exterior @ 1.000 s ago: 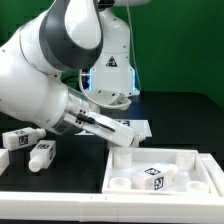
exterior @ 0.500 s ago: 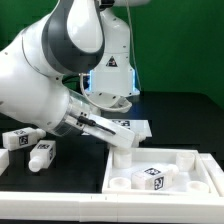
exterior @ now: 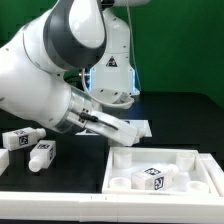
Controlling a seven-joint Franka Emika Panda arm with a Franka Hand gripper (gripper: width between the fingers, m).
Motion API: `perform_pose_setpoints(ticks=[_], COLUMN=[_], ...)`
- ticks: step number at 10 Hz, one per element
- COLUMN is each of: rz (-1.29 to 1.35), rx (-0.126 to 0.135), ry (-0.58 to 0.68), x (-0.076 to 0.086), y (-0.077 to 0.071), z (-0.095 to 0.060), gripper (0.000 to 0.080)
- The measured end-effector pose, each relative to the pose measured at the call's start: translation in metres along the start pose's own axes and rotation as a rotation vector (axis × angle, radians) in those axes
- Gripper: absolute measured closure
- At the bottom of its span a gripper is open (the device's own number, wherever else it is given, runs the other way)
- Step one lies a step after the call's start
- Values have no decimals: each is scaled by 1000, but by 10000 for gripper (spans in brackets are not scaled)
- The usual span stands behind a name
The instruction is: Assemble one leg
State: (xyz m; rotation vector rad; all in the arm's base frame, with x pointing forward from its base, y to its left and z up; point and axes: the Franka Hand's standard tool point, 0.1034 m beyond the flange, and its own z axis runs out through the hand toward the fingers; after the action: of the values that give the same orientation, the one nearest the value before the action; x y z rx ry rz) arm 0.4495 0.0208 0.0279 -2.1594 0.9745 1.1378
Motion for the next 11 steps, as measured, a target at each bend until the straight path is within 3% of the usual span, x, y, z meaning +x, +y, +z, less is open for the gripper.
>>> perform_pose_setpoints(ticks=[3, 8, 10, 11], rz=[-24, -63, -89, -112], rx=[-11, 6, -5, -24], ry=[34, 352, 460, 536], x=[-36, -26, -37, -44], y=[-26, -37, -50, -61], z=[-13, -16, -21, -23], gripper=[517, 517, 517, 517])
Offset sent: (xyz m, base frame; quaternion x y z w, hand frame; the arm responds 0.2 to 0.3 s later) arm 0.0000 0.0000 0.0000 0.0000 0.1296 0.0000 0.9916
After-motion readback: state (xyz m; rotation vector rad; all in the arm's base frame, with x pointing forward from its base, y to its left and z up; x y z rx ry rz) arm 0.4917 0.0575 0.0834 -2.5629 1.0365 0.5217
